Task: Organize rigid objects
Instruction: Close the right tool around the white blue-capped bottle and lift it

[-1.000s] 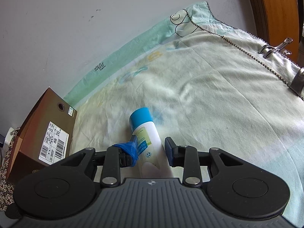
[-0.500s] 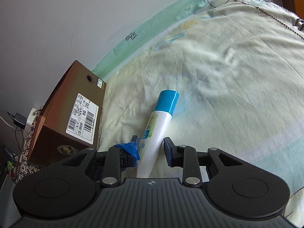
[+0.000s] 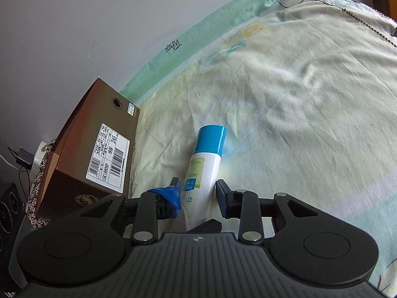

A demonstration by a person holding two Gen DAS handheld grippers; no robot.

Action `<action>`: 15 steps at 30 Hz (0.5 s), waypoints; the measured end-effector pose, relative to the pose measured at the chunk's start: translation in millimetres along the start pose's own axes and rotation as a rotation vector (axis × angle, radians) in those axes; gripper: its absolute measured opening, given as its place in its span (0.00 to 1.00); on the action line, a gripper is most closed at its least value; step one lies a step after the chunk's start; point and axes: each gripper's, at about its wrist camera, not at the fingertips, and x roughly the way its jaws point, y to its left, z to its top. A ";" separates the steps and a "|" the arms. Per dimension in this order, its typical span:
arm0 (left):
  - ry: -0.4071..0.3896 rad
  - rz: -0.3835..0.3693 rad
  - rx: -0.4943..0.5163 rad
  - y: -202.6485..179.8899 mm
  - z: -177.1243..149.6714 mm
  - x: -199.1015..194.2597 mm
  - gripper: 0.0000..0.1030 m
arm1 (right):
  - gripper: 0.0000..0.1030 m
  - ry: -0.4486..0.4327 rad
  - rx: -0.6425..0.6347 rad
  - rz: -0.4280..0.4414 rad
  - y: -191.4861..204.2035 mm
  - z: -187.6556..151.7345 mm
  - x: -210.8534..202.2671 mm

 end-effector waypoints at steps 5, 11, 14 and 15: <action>-0.014 0.003 0.001 1.3 0.5 2.1 0.52 | 0.15 -0.009 -0.021 0.014 5.3 -1.5 6.2; -0.031 -0.008 -0.034 6.6 -1.3 -0.9 0.46 | 0.13 0.000 0.006 0.037 4.6 -1.8 9.9; -0.027 -0.022 -0.060 10.9 -4.1 -5.8 0.44 | 0.13 0.019 -0.014 0.050 8.2 -5.9 8.6; -0.026 -0.028 -0.064 11.4 -6.3 -8.4 0.44 | 0.13 0.027 -0.023 0.053 9.6 -7.0 7.7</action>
